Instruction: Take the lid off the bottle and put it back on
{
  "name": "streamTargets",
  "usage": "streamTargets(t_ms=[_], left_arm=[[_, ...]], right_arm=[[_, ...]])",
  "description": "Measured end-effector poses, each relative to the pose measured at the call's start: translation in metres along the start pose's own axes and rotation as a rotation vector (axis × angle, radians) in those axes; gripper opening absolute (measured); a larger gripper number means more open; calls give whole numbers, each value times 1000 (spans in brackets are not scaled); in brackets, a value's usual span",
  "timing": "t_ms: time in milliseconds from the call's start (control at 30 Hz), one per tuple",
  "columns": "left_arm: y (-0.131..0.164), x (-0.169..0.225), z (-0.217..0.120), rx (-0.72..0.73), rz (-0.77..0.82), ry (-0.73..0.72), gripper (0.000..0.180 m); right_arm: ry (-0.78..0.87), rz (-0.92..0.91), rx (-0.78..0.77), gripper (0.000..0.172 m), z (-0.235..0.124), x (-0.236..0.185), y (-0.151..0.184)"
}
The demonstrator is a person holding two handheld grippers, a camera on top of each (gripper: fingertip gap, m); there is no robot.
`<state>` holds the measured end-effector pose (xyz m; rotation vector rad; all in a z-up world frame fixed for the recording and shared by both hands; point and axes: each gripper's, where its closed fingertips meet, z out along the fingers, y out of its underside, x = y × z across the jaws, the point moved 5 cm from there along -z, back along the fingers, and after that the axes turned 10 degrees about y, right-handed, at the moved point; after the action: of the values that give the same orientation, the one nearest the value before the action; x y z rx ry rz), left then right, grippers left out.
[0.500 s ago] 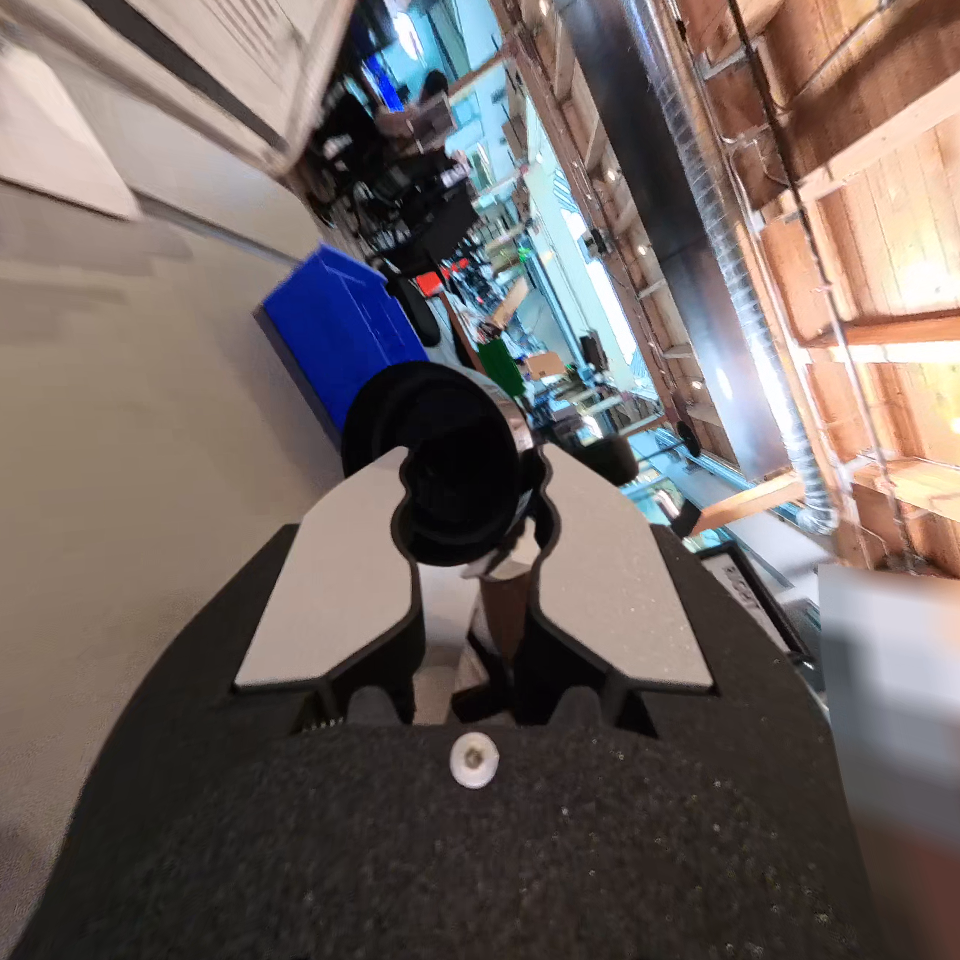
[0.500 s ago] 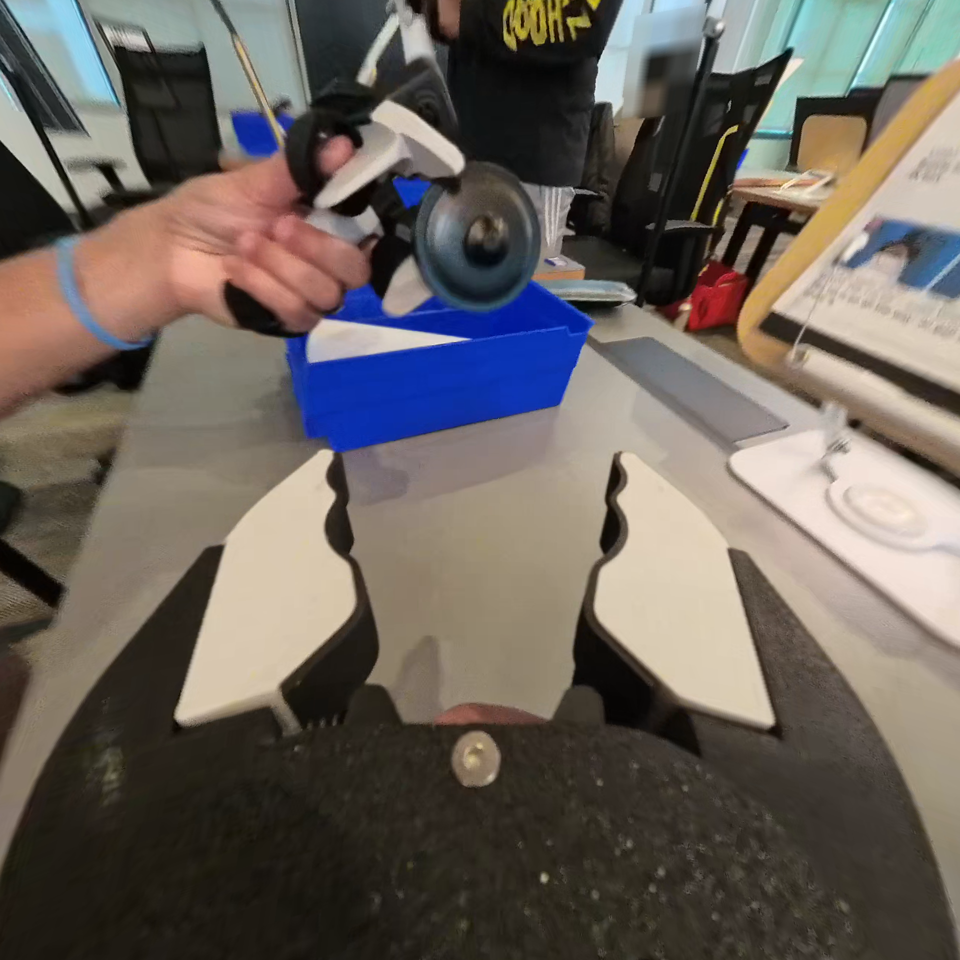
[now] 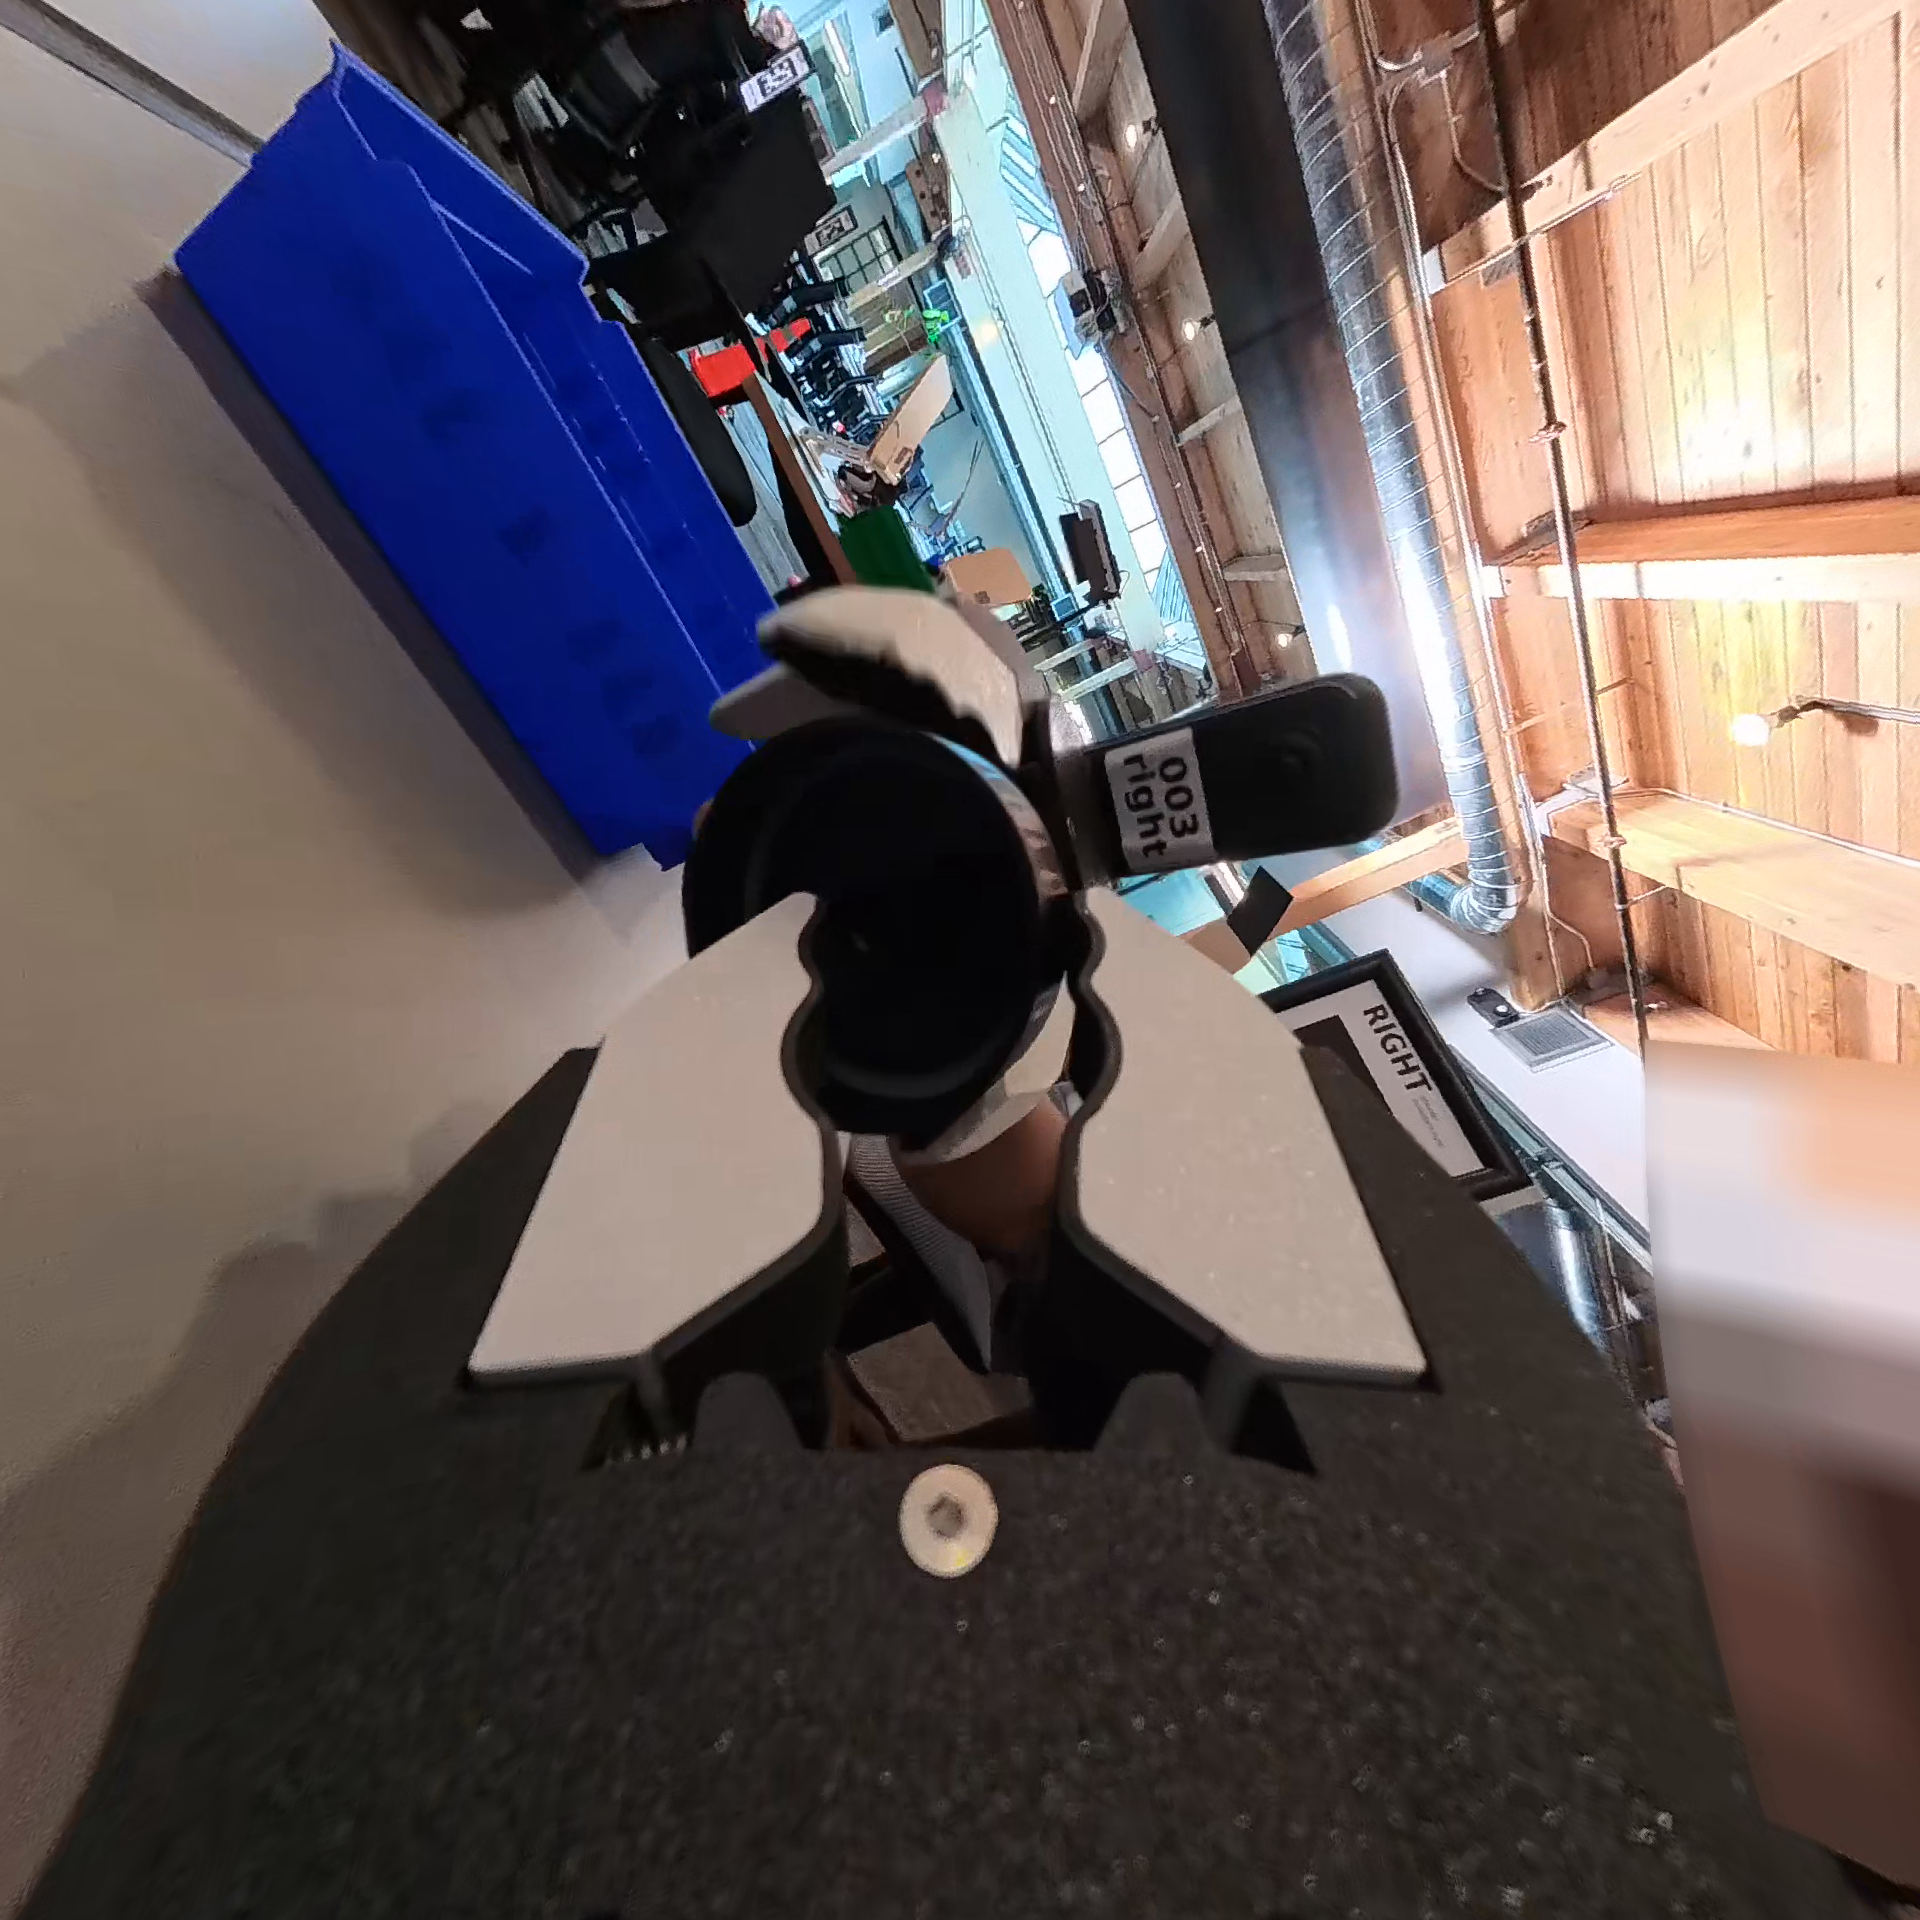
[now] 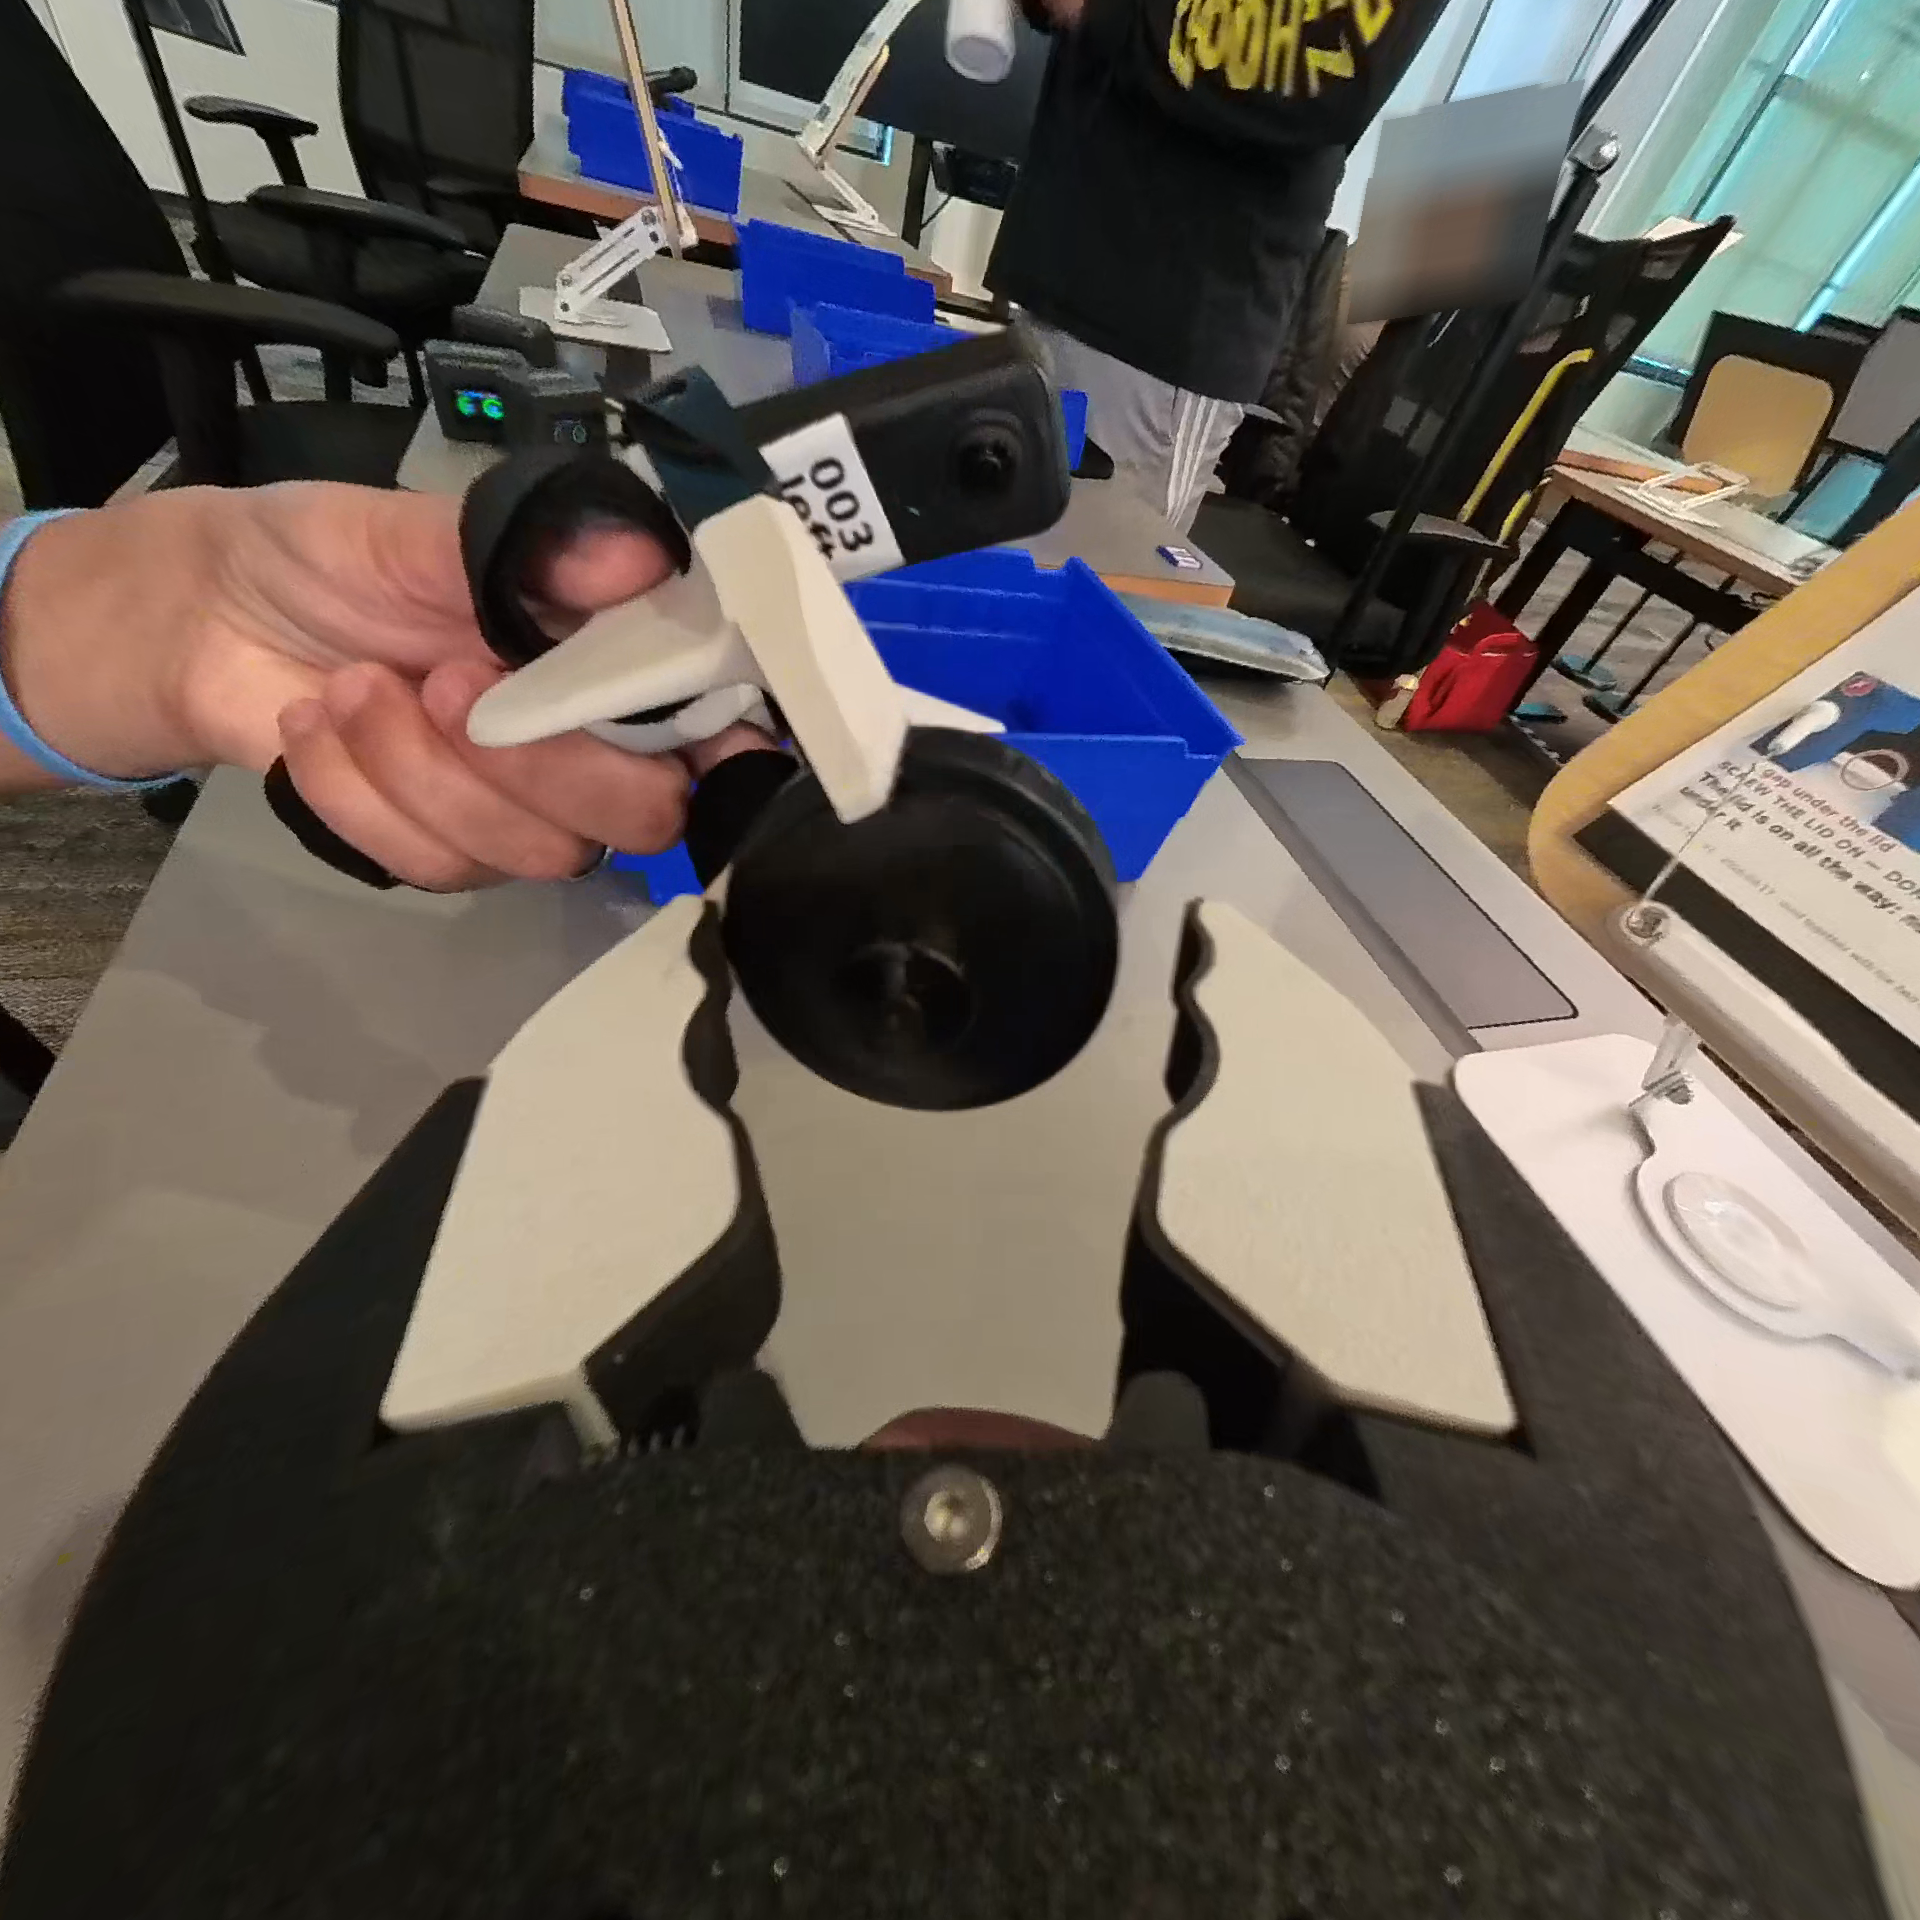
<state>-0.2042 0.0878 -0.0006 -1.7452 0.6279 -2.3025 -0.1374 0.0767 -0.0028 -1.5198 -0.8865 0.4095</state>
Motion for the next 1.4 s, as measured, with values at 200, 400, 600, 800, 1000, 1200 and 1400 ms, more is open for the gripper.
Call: streamTargets(t_ms=[200,400,600,800,1000,1200,1400], left_arm=[[2,0,7,9,-9,15,41],[12,3,12,-31,85,-40,38],[18,4,21,13,120,-133,19],[12,21,8,75,215,-131,44],[34,24,-20,-24,432,-259,54],[88,13,-76,-121,626,-595,66],[87,29,-125,-218,658,-941,76]], right_arm=[[10,-11,-1,72,-7,-2,2],[33,20,22,71,-19,-2,3],[34,72,23,71,-27,6,15],[-92,227,106,72,-54,16,4],[-445,713,282,71,-85,31,-1],[-506,835,249,72,-87,14,30],[-287,682,150,72,-87,-7,70]])
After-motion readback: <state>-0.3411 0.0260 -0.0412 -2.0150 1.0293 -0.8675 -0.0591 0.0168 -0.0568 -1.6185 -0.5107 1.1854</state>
